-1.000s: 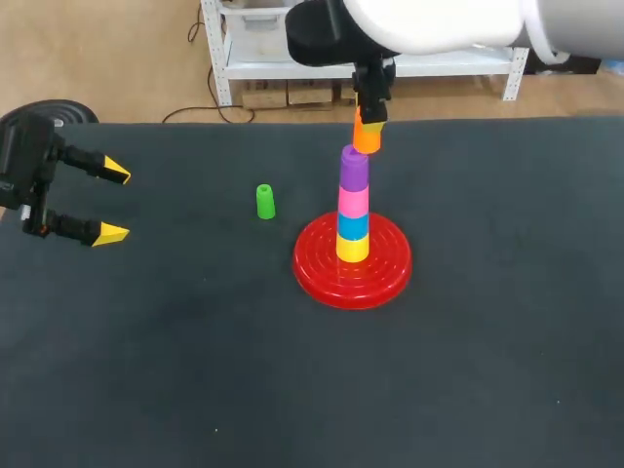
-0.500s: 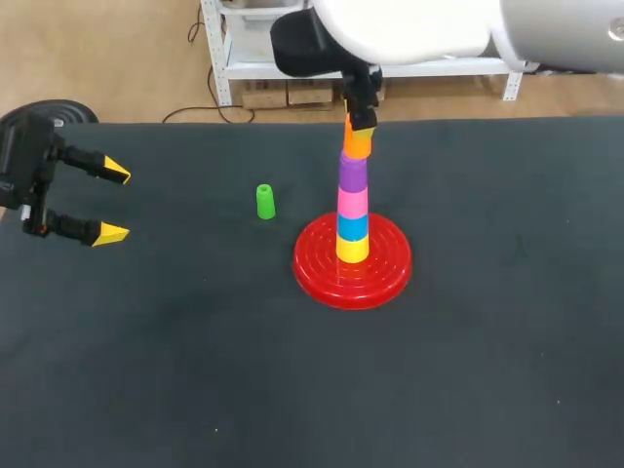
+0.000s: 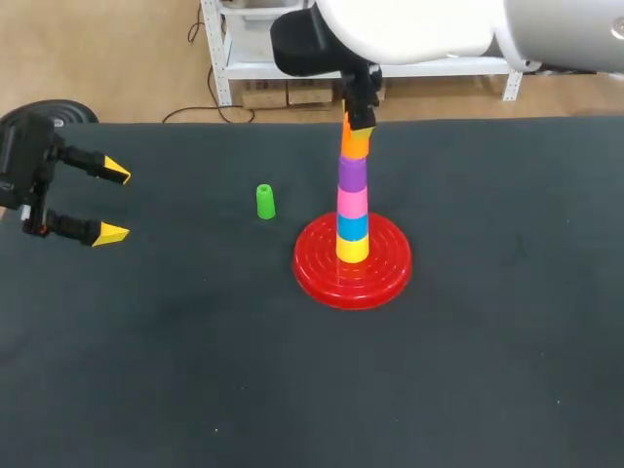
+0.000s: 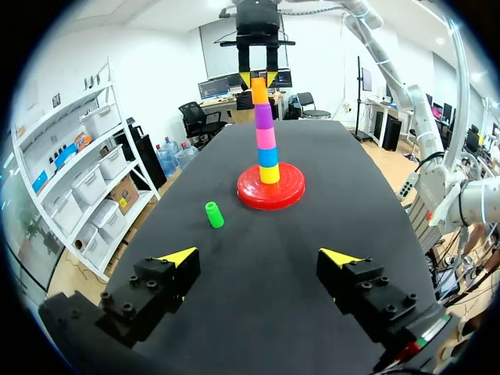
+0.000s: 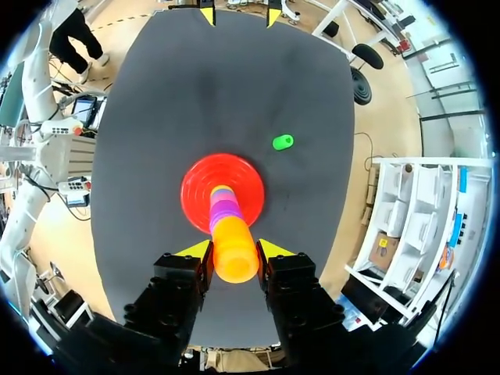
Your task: Pick up and stack the cylinders on the red base in this order: pink,purple,orange,green
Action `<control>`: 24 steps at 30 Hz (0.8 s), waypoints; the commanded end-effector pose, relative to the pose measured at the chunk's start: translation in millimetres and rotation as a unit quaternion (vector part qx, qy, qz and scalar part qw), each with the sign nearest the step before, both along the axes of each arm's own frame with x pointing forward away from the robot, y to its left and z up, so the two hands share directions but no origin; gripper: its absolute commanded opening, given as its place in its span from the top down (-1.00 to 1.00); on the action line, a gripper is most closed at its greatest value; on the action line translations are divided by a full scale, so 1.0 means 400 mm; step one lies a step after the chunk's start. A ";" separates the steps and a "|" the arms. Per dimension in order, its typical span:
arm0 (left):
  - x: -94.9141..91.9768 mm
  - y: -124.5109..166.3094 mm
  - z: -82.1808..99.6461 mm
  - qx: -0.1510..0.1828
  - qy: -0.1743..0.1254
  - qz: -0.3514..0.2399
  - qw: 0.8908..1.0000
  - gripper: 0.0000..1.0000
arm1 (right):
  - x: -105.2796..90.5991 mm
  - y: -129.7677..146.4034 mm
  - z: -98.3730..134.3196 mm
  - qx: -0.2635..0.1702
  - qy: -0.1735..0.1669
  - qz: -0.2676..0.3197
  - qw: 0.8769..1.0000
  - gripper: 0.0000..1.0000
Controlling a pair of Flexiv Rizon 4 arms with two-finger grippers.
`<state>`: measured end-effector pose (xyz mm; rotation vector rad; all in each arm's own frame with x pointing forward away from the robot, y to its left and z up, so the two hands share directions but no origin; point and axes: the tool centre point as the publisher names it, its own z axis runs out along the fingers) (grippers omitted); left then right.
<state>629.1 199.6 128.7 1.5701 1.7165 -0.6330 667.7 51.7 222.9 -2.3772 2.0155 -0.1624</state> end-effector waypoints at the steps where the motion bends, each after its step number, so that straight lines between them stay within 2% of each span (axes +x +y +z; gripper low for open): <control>1: -0.003 0.001 -0.002 -0.001 -0.002 0.001 1.000 -1.00 | -0.008 -0.002 -0.005 0.001 -0.002 0.002 1.000 1.00; 12: -0.003 0.001 -0.002 -0.001 -0.002 0.001 1.000 -1.00 | -0.023 0.002 -0.007 0.001 0.000 0.012 1.000 1.00; 24: -0.003 0.001 -0.002 -0.001 -0.002 0.001 1.000 -1.00 | 0.003 0.000 -0.033 0.003 0.016 0.007 1.000 1.00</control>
